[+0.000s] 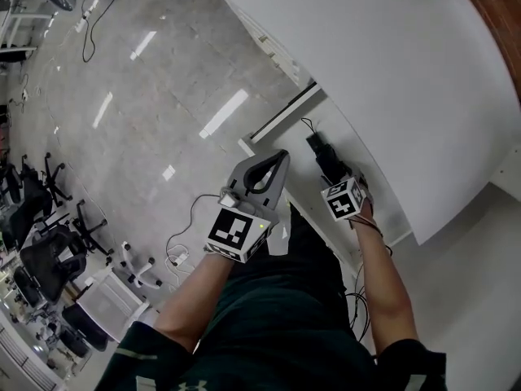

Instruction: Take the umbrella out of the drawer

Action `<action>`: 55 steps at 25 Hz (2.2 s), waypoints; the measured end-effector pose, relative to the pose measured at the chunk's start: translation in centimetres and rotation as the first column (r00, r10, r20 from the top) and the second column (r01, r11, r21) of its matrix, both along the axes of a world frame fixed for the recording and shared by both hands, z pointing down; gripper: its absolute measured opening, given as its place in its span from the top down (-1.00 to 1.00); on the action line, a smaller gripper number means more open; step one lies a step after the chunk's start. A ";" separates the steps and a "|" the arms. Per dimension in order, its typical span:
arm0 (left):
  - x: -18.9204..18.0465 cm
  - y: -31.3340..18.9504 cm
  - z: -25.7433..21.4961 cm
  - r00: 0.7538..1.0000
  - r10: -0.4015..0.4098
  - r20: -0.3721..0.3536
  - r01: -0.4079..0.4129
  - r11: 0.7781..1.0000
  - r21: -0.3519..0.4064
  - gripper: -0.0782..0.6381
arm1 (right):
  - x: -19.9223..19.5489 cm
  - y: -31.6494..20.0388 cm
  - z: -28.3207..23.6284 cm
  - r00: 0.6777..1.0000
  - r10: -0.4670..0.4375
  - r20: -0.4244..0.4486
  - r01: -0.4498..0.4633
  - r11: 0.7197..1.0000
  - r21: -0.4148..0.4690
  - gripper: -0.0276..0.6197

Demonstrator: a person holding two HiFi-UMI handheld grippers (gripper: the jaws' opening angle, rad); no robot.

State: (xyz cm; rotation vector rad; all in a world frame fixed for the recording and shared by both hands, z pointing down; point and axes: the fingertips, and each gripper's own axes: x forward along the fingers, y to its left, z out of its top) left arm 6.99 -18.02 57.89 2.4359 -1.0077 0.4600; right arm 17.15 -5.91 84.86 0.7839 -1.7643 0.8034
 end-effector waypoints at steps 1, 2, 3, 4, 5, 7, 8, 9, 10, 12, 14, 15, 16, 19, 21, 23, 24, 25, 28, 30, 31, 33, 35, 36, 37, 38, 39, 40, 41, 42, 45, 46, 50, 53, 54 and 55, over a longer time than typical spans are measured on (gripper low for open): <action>0.0 0.0 0.2 1.000 -0.004 0.001 0.004 1.000 -0.004 0.76 | 0.0 0.0 0.4 1.000 0.000 -0.007 0.000 1.000 -0.005 0.08; 0.0 0.1 0.4 1.000 -0.006 0.003 0.006 1.000 -0.008 0.76 | 0.1 -0.1 0.7 1.000 0.004 -0.014 -0.005 1.000 -0.009 0.08; -0.1 0.2 0.6 1.000 -0.008 0.005 0.008 1.000 -0.010 0.76 | 0.1 -0.1 1.0 1.000 0.012 -0.020 -0.012 1.000 -0.013 0.08; -0.1 0.3 0.6 1.000 -0.009 0.006 0.009 1.000 -0.012 0.76 | 0.0 -0.3 1.3 1.000 0.022 -0.022 -0.022 1.000 -0.016 0.08; -0.2 0.3 0.6 1.000 -0.008 0.006 0.008 1.000 -0.013 0.76 | 0.0 -0.4 1.5 0.999 0.033 -0.023 -0.033 0.999 -0.019 0.08; -0.2 0.4 0.4 1.000 -0.004 0.004 0.004 1.000 -0.011 0.76 | -0.2 -0.7 1.9 0.999 0.044 -0.030 -0.045 0.999 -0.022 0.08; -0.3 0.5 0.4 1.000 -0.003 0.006 0.003 1.000 -0.011 0.76 | -0.2 -0.7 2.1 0.998 0.043 -0.040 -0.044 0.999 -0.021 0.08; -0.4 0.5 0.4 1.000 -0.003 0.008 0.003 1.000 -0.011 0.76 | -0.1 -0.8 2.2 0.998 0.041 -0.052 -0.042 0.999 -0.018 0.08; -0.5 0.6 0.4 1.000 -0.002 0.009 0.002 1.000 -0.012 0.76 | -0.1 -0.8 2.3 0.997 0.040 -0.063 -0.041 0.999 -0.012 0.08; -0.8 0.5 0.4 1.000 -0.004 0.011 0.004 1.000 -0.012 0.76 | 0.1 -0.8 2.5 0.996 0.044 -0.079 -0.045 0.999 -0.001 0.08; -1.1 0.5 0.4 1.000 -0.006 0.016 0.006 1.000 -0.010 0.76 | 0.2 -0.9 2.5 0.995 0.049 -0.089 -0.049 0.999 0.003 0.12; -1.2 0.5 0.3 1.000 -0.006 0.017 0.006 1.000 -0.009 0.76 | 0.2 -0.9 2.4 0.994 0.047 -0.094 -0.047 0.999 0.006 0.19; -1.3 0.6 0.2 1.000 -0.007 0.016 0.007 1.000 -0.007 0.76 | 0.2 -0.9 2.4 0.994 0.044 -0.098 -0.043 0.999 0.008 0.24; -1.8 0.7 -0.1 1.000 -0.008 0.019 0.008 1.000 -0.001 0.76 | 0.2 -1.0 2.0 0.994 0.031 -0.101 -0.030 0.999 0.013 0.32; -1.9 0.8 -0.5 1.000 -0.004 0.019 0.004 1.000 0.004 0.76 | 0.2 -0.8 1.6 0.996 0.018 -0.092 -0.017 1.000 0.013 0.34; -2.2 1.1 -0.7 1.000 -0.004 0.022 0.004 1.000 0.005 0.76 | 0.0 -0.3 0.9 0.997 0.004 -0.077 -0.003 1.000 0.017 0.35; -2.4 1.2 -0.8 1.000 -0.005 0.021 0.005 1.000 0.007 0.76 | -0.1 -0.2 0.4 0.998 0.005 -0.067 -0.003 1.000 0.024 0.35; -2.6 1.2 -1.1 1.000 -0.006 0.017 0.006 1.000 0.012 0.76 | -0.3 -0.2 -0.2 0.998 0.010 -0.058 -0.008 0.999 0.036 0.35; -3.2 1.1 -1.7 1.000 -0.010 0.008 0.010 1.000 0.026 0.76 | -0.4 -0.8 -2.3 0.999 0.031 -0.030 -0.029 0.996 0.086 0.35; -3.4 1.1 -2.1 1.000 -0.011 0.000 0.011 0.999 0.033 0.76 | -0.5 -1.2 -3.9 0.999 0.040 -0.012 -0.038 0.992 0.122 0.35; -3.5 1.2 -2.4 1.000 -0.011 -0.006 0.011 0.999 0.036 0.76 | -0.5 -1.3 -4.8 0.999 0.046 -0.003 -0.045 0.989 0.138 0.35; -3.8 1.4 -2.9 1.000 -0.011 -0.017 0.011 0.999 0.041 0.76 | -0.6 -1.5 -6.7 0.998 0.061 0.015 -0.062 0.984 0.168 0.35; -4.1 1.7 -3.7 1.000 -0.008 -0.028 0.009 0.999 0.046 0.76 | -0.8 -1.9 -8.7 0.997 0.078 0.027 -0.082 0.976 0.203 0.35; -4.2 1.7 -4.2 0.999 -0.005 -0.034 0.007 0.999 0.050 0.76 | -0.9 -2.2 -9.8 0.995 0.090 0.035 -0.096 0.971 0.220 0.35; -4.3 1.7 -4.7 0.999 -0.003 -0.041 0.005 0.998 0.055 0.76 | -0.9 -2.5 -10.8 0.993 0.104 0.047 -0.113 0.965 0.238 0.35; -4.4 1.7 -5.2 0.999 -0.003 -0.047 0.006 0.998 0.060 0.76 | -1.0 -2.9 -11.8 0.991 0.119 0.061 -0.130 0.957 0.257 0.35; -4.5 1.7 -5.6 0.999 -0.004 -0.053 0.007 0.998 0.065 0.76 | -1.0 -3.3 -12.9 0.988 0.131 0.076 -0.147 0.949 0.278 0.35; -4.6 1.7 -6.0 0.998 -0.004 -0.060 0.008 0.998 0.068 0.76 | -1.0 -3.5 -13.9 0.986 0.141 0.089 -0.162 0.941 0.298 0.35; -4.6 1.7 -6.4 0.998 -0.004 -0.068 0.009 0.998 0.068 0.76 | -1.0 -3.7 -14.8 0.983 0.151 0.100 -0.176 0.933 0.315 0.35; -4.7 1.7 -6.7 0.997 -0.004 -0.080 0.009 0.998 0.064 0.76 | -1.0 -3.7 -15.6 0.980 0.163 0.114 -0.192 0.925 0.327 0.35; -4.8 1.7 -8.0 0.993 0.002 -0.120 0.004 0.999 0.051 0.76 | -1.1 -4.1 -18.3 0.966 0.198 0.166 -0.248 0.895 0.371 0.34; -4.8 1.6 -8.4 0.992 0.006 -0.127 0.000 0.999 0.053 0.76 | -1.1 -4.4 -19.3 0.962 0.207 0.181 -0.263 0.883 0.389 0.34; -5.4 1.7 -9.9 0.991 0.015 -0.133 -0.006 0.998 0.070 0.76 | -1.5 -4.8 -23.0 0.948 0.228 0.223 -0.307 0.841 0.445 0.34; -5.7 1.8 -11.3 0.990 0.016 -0.140 -0.004 0.997 0.082 0.76 | -1.3 -5.1 -25.9 0.926 0.258 0.276 -0.364 0.801 0.475 0.34; -5.8 1.9 -11.8 0.990 0.016 -0.141 -0.004 0.996 0.085 0.76 | -1.3 -5.1 -26.9 0.917 0.268 0.297 -0.386 0.786 0.483 0.34; -5.9 2.0 -12.3 0.990 0.018 -0.140 -0.005 0.996 0.089 0.76 | -1.3 -5.2 -28.0 0.908 0.275 0.317 -0.405 0.771 0.492 0.34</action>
